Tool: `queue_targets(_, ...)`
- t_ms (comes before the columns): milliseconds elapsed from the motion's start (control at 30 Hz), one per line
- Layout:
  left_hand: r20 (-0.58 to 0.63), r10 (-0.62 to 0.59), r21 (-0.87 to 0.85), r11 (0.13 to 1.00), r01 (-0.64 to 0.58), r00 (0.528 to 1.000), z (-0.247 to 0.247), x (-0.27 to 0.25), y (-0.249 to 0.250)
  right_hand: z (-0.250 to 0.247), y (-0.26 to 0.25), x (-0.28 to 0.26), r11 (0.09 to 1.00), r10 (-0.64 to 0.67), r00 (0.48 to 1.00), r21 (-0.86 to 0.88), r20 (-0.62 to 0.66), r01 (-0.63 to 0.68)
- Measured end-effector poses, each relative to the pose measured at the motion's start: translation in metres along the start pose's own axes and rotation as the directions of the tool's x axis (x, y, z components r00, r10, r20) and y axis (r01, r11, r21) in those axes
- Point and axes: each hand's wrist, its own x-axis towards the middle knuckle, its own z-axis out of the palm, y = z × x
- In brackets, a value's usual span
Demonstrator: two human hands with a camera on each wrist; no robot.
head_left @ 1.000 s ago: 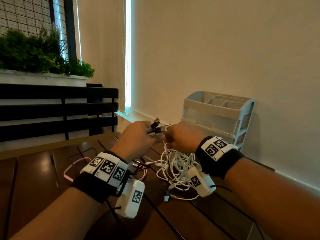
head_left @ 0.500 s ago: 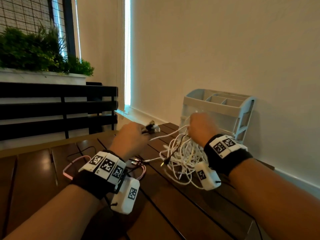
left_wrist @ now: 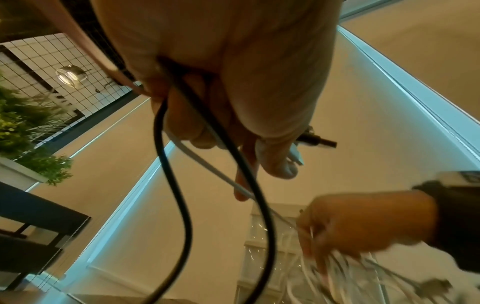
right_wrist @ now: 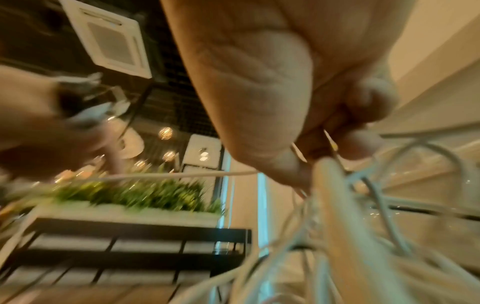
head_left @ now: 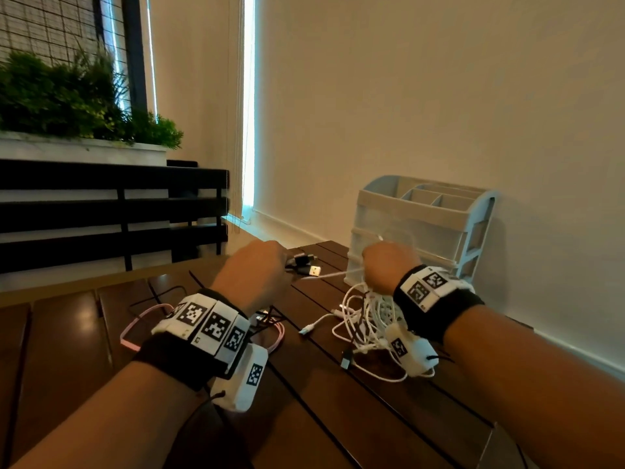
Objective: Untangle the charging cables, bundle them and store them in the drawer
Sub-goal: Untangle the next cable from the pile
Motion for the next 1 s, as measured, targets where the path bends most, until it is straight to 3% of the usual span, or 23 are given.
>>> queue_targets(100, 0.002, 0.049, 0.032, 0.998, -0.049, 0.999, 0.002, -0.001, 0.004, -0.017, 0.005, 0.004, 0.960, 0.173, 0.946, 0.261, -0.273, -0.100)
queue_targets(167, -0.062, 0.051, 0.064, 0.997, -0.047, 0.997, -0.006, -0.002, 0.002, -0.018, 0.002, 0.002, 0.962, 0.154, 0.924, 0.265, -0.349, -0.061)
queue_targets(300, -0.122, 0.017, 0.072, 0.997, -0.008, 0.992, -0.013, -0.003, -0.007, 0.006, -0.007, -0.011, 0.993, -0.029, 0.982, -0.115, -0.186, 0.008)
queue_targets(400, -0.085, 0.006, 0.081, 0.997, 0.001, 0.996, -0.005, -0.005, -0.003, 0.012, -0.014, -0.017, 0.965, -0.090, 0.996, -0.247, 0.028, 0.094)
queue_targets(633, -0.090, -0.009, 0.070, 0.997, 0.015, 0.996, -0.007, -0.005, -0.004, 0.005, -0.007, -0.006, 0.962, -0.149, 0.938, -0.172, 0.314, 0.210)
queue_targets(900, -0.077, -0.003, 0.062, 0.998, 0.008, 0.997, -0.010, -0.005, -0.002, 0.002, 0.030, -0.002, 0.971, -0.213, 0.841, 0.016, 0.498, 0.237)
queue_targets(933, -0.077, -0.005, 0.064, 0.998, 0.010, 0.997, -0.010, -0.005, -0.003, 0.003, 0.033, -0.001, 0.974, -0.216, 0.845, 0.046, 0.490, 0.222)
queue_targets(1000, -0.093, -0.005, 0.062, 0.998, 0.011, 0.996, -0.011, -0.004, -0.003, 0.006, 0.037, 0.003, 0.980, -0.197, 0.915, 0.067, 0.352, 0.186)
